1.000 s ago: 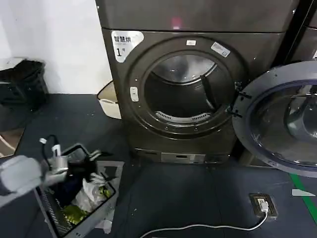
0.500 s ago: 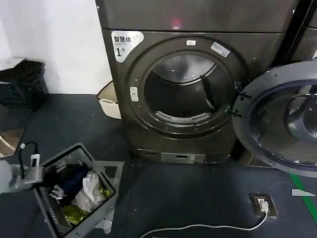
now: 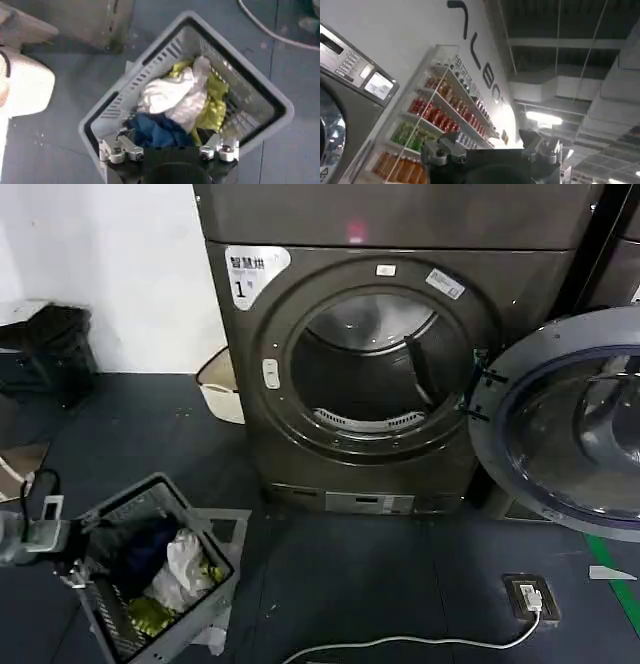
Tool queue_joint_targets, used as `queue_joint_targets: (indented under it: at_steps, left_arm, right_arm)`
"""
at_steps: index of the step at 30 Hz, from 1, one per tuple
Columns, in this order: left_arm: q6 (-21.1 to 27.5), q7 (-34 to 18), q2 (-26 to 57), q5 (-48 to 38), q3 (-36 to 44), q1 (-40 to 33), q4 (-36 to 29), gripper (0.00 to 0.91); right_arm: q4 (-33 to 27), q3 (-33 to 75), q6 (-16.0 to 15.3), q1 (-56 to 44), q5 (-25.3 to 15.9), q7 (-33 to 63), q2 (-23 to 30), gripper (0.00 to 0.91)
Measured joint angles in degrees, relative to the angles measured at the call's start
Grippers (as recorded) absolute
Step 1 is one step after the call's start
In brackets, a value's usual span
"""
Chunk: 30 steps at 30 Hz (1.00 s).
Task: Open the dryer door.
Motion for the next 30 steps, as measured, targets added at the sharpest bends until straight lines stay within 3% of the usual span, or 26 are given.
queue_joint_targets:
  at_steps: [30]
  left_arm:
    - [-2.29,0.36,-0.16,2.65,0.64,-1.3,0.55,0.907]
  right_arm:
    - [-0.24,1.46,0.14,-0.92,0.19,-0.58,0.22,0.907]
